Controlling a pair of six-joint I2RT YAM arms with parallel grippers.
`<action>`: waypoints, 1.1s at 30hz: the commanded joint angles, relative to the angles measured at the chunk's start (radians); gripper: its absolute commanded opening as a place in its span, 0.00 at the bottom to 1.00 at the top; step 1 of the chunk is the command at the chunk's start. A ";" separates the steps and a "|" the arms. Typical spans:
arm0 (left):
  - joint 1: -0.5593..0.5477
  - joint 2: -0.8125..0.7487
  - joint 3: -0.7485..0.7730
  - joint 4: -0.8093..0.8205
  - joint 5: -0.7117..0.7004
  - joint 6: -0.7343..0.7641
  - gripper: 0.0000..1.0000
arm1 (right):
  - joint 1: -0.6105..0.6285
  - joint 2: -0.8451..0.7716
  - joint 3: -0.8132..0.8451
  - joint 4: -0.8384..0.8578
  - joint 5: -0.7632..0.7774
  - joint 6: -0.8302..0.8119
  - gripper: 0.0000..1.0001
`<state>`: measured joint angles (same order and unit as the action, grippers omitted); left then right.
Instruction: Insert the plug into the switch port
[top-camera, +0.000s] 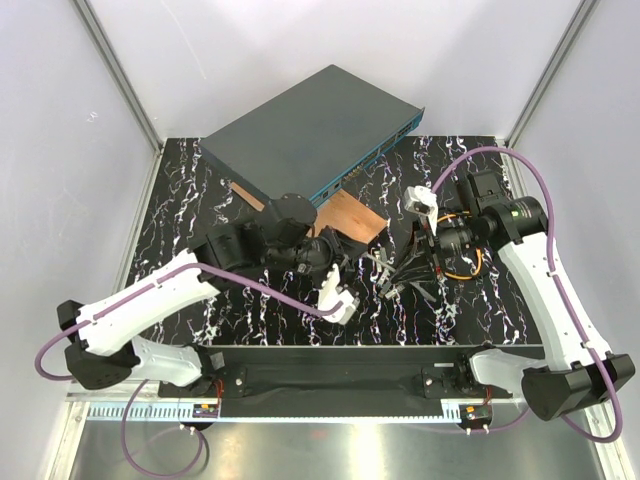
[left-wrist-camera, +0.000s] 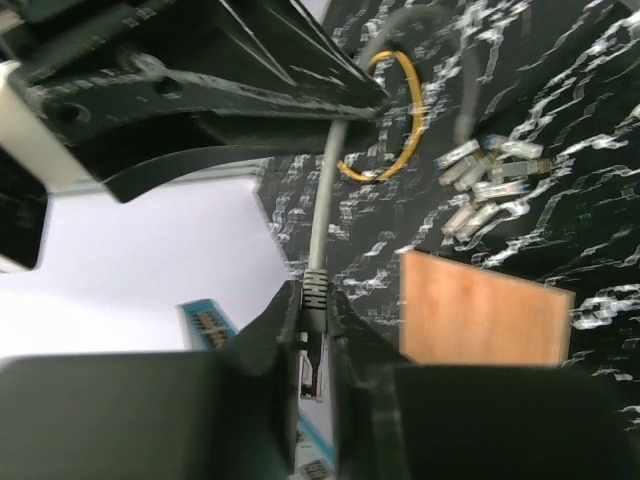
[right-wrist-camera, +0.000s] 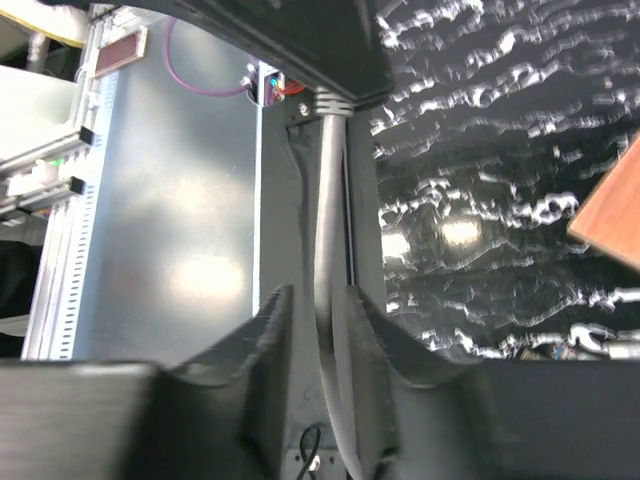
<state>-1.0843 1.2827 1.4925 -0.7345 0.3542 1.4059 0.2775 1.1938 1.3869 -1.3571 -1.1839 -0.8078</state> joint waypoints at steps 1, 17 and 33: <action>-0.012 0.021 0.072 -0.029 -0.008 -0.153 0.00 | 0.011 -0.060 0.028 -0.142 0.087 0.126 0.39; 0.030 0.430 0.610 -0.358 0.262 -1.188 0.00 | 0.011 -0.441 0.015 0.308 0.546 0.133 0.73; 0.113 0.527 0.638 -0.240 0.433 -1.576 0.00 | 0.011 -0.390 -0.020 0.211 0.451 -0.183 0.53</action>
<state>-0.9672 1.8259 2.1185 -1.0382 0.7235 -0.0917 0.2825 0.7895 1.3865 -1.1561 -0.7269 -0.9176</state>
